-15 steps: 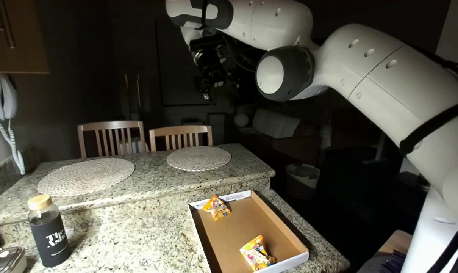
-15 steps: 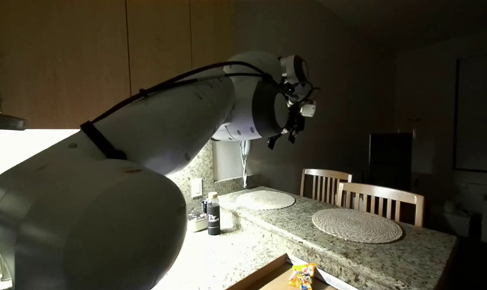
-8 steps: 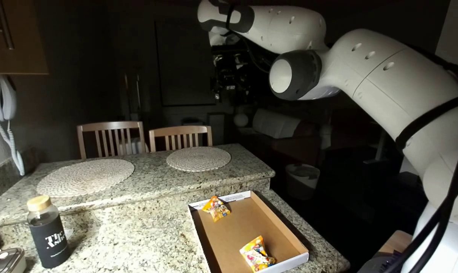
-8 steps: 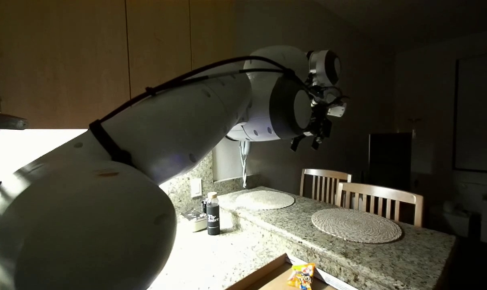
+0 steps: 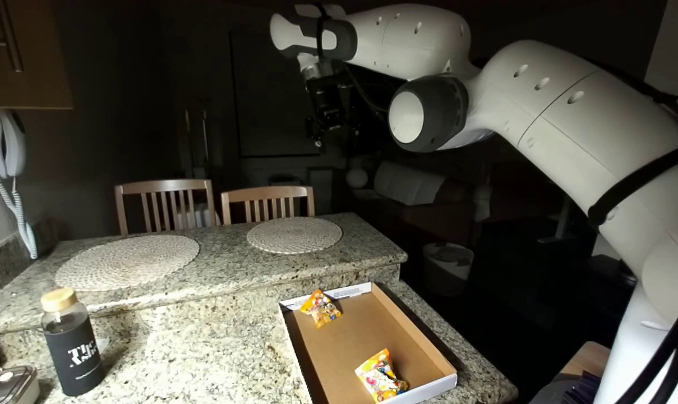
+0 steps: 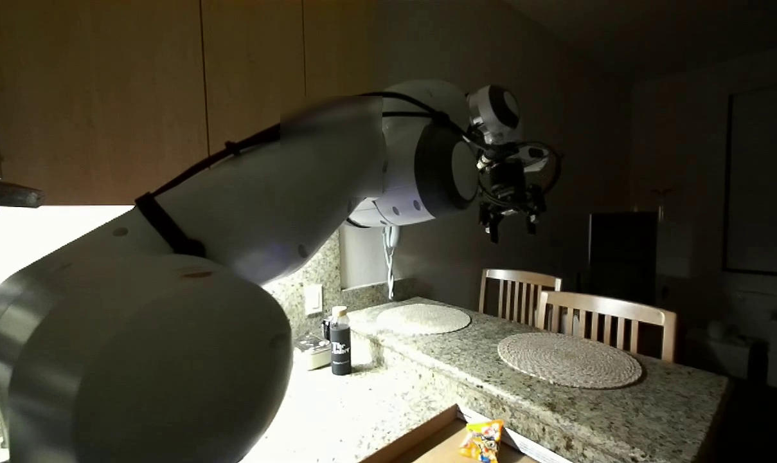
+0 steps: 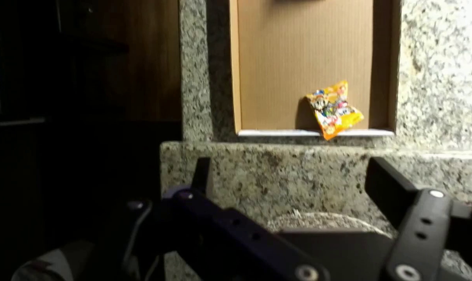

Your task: Put the packets inside the box

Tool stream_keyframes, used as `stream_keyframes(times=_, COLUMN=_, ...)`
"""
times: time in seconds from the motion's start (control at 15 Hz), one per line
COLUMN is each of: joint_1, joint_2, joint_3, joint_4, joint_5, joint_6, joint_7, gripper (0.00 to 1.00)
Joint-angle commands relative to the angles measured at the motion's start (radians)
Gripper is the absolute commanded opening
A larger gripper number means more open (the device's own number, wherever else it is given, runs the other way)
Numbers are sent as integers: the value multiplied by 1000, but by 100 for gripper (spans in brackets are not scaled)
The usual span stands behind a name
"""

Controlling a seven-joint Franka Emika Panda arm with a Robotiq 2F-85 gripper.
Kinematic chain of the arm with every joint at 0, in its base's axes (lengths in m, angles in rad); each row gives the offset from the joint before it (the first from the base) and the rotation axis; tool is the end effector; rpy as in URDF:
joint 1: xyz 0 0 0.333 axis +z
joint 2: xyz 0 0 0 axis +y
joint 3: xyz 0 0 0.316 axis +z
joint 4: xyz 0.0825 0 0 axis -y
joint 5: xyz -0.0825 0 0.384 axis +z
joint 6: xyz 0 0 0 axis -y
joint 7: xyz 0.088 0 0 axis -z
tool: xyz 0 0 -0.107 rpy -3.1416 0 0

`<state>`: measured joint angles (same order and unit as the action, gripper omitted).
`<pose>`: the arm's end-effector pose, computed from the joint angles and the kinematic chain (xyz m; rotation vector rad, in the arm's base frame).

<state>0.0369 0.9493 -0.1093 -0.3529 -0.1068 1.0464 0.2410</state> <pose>0.7104 -0.0181 0.5089 2.8725 -0.4651 -0.3366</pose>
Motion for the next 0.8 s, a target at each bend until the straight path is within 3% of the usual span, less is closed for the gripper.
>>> stream_keyframes(times=0.0, joint_1=-2, joint_2=-4, joint_3=14, joint_4=0, joint_5=14, joint_6=183, joint_7=39, gripper=100)
stream_keyframes(times=0.2, joint_1=-2, joint_2=3, joint_3=16, joint_4=0, joint_5=15, joint_6=369, joint_7=52, gripper=100)
stream_keyframes(times=0.27, joint_1=5, joint_2=-10, joint_3=8, joint_4=-21, joint_5=1, joint_6=303, joint_7=24, gripper=100)
stream_keyframes(times=0.4, joint_1=5, joint_2=-9, joint_3=8, joint_4=-21, joint_5=1, joint_6=355, joint_7=26, gripper=100)
stream_keyframes(times=0.73, joint_1=5, joint_2=-8, joint_3=9, joint_4=-21, joint_5=1, joint_6=360, joint_7=26, gripper=100)
